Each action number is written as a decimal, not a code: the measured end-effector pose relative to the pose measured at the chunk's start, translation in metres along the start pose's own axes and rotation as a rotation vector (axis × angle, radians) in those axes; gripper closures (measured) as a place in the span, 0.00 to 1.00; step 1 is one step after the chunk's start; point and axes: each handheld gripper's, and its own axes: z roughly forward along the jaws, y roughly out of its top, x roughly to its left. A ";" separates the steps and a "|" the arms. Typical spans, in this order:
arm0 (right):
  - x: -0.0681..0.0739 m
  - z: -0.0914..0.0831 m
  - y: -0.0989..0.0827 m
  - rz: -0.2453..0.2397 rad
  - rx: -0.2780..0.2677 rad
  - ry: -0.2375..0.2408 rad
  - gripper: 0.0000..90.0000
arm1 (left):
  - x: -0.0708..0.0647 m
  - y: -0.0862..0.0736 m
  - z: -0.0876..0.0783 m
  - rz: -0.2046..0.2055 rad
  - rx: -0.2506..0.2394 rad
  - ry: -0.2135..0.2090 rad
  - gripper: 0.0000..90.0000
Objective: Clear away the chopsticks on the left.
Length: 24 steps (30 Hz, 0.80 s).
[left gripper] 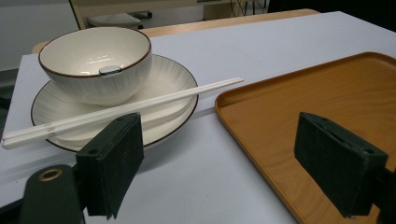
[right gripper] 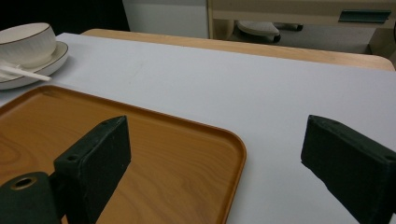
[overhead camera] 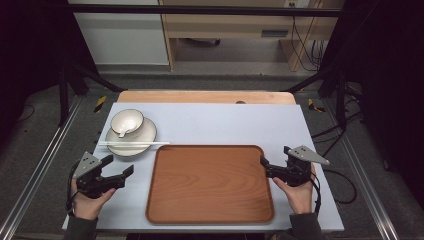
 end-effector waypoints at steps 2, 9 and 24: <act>0.001 0.000 0.000 0.001 0.006 -0.001 0.10 | -0.001 0.001 0.001 0.002 0.001 -0.005 0.17; 0.003 0.001 0.000 0.004 0.012 -0.003 0.10 | 0.001 0.001 0.005 0.034 0.032 -0.028 0.18; 0.011 0.001 0.004 -0.011 0.014 0.005 0.10 | 0.030 0.026 0.012 0.144 0.097 -0.059 0.19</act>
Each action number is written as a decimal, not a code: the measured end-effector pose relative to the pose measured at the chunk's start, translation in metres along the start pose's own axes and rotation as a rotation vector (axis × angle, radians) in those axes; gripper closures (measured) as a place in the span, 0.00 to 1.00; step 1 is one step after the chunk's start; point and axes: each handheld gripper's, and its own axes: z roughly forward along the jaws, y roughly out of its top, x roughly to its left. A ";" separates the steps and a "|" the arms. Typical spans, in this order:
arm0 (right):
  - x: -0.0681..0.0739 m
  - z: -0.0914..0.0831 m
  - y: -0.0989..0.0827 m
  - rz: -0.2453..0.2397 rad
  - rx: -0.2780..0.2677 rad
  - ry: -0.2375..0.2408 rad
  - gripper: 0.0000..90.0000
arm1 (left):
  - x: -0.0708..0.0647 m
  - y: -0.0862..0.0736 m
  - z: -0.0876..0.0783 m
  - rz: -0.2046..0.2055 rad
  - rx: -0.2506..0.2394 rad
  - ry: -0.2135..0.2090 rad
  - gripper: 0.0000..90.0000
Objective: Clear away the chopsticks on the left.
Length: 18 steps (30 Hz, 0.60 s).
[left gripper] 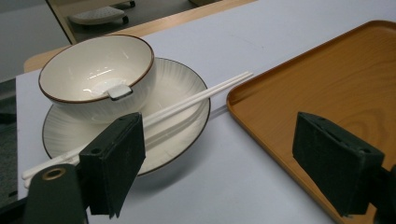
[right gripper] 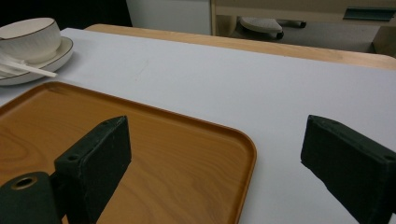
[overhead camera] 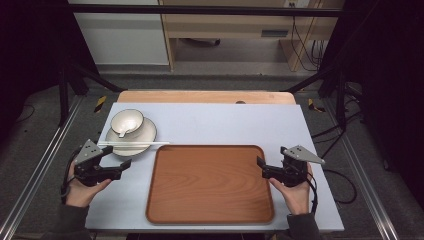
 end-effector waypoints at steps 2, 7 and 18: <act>0.003 0.000 0.001 -0.006 0.002 -0.001 0.10 | 0.006 0.003 0.004 0.010 0.013 -0.006 0.21; 0.007 0.001 0.002 -0.027 0.011 0.001 0.10 | 0.020 0.000 0.021 0.022 0.074 0.005 0.24; 0.009 0.005 0.000 -0.034 0.027 0.005 0.10 | 0.043 -0.010 0.051 0.044 0.120 0.029 0.32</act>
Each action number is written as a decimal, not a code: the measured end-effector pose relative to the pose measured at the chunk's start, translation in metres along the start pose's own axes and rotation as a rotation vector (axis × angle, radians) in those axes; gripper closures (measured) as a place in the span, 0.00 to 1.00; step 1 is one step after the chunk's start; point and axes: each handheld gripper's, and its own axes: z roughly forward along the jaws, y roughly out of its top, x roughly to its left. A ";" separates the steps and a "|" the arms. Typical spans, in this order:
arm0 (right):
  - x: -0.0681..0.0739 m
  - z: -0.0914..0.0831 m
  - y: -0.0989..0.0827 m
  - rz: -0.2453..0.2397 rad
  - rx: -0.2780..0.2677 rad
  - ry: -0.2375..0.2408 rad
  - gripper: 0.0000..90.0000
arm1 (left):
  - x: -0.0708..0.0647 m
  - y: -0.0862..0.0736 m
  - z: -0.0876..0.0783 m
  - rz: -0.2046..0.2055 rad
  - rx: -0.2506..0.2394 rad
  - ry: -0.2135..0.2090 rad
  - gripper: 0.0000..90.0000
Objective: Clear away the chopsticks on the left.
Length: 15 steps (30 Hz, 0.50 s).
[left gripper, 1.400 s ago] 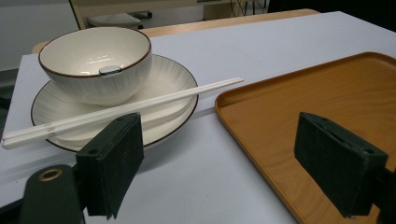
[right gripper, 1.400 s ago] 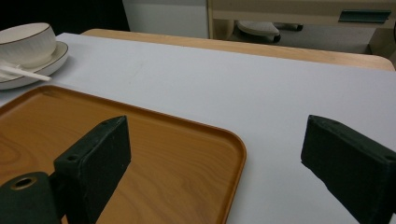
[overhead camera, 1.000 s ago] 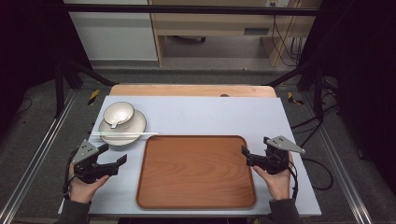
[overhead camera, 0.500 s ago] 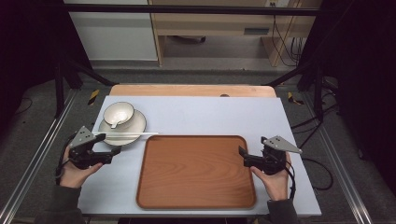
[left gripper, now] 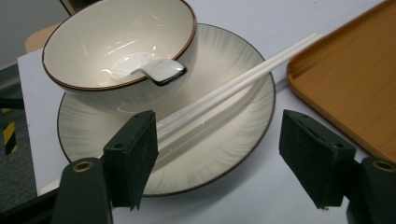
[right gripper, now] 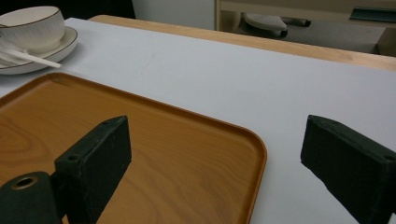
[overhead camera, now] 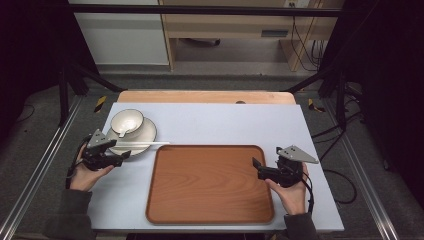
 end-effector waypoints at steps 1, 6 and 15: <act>0.000 0.000 0.000 0.000 -0.001 0.001 0.10 | 0.002 -0.001 0.003 -0.006 -0.003 0.002 0.33; 0.000 0.002 0.000 0.004 0.002 0.004 0.10 | 0.011 -0.003 0.013 -0.004 0.026 0.017 0.36; -0.002 0.003 -0.002 0.003 0.009 0.004 0.10 | 0.017 -0.003 0.024 0.027 0.050 0.019 0.40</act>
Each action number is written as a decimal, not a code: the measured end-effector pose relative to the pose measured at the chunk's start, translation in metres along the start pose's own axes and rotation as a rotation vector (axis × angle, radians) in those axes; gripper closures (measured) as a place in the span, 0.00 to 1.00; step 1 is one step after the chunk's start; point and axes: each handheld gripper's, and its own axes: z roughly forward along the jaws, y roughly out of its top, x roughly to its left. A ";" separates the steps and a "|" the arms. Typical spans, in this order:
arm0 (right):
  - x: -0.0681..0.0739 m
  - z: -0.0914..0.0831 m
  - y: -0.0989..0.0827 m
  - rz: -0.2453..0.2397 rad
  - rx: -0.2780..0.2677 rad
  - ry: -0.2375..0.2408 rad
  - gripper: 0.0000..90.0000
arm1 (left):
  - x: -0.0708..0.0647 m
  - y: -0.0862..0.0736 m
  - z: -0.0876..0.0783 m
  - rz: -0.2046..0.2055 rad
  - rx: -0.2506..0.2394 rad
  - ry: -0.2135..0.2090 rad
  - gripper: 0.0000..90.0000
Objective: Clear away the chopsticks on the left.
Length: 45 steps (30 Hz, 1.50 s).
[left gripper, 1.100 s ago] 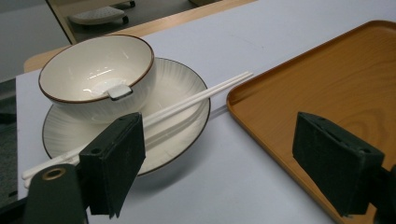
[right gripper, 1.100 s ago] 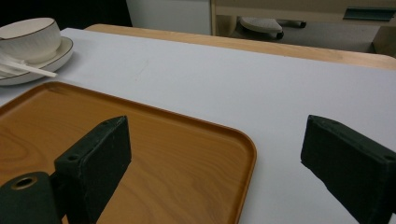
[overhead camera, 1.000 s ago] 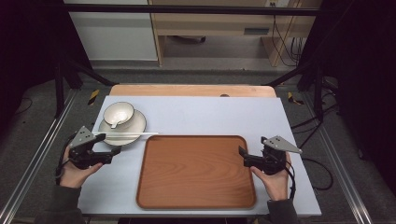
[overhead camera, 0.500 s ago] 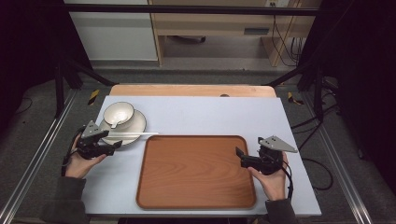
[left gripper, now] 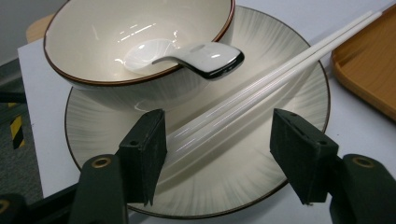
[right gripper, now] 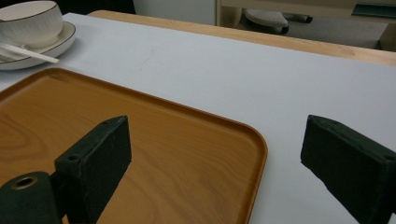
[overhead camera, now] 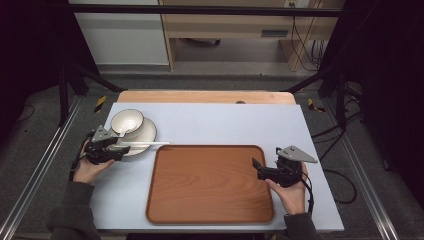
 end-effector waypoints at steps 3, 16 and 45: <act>0.000 0.000 0.000 -0.003 0.001 -0.001 0.10 | 0.001 -0.001 0.002 0.004 0.003 -0.003 0.41; 0.001 0.001 0.000 -0.002 0.010 -0.003 0.10 | -0.003 -0.001 -0.001 0.005 0.031 0.003 0.57; -0.001 0.000 -0.001 0.002 0.016 -0.001 0.10 | -0.011 0.001 -0.006 -0.015 0.077 -0.063 0.86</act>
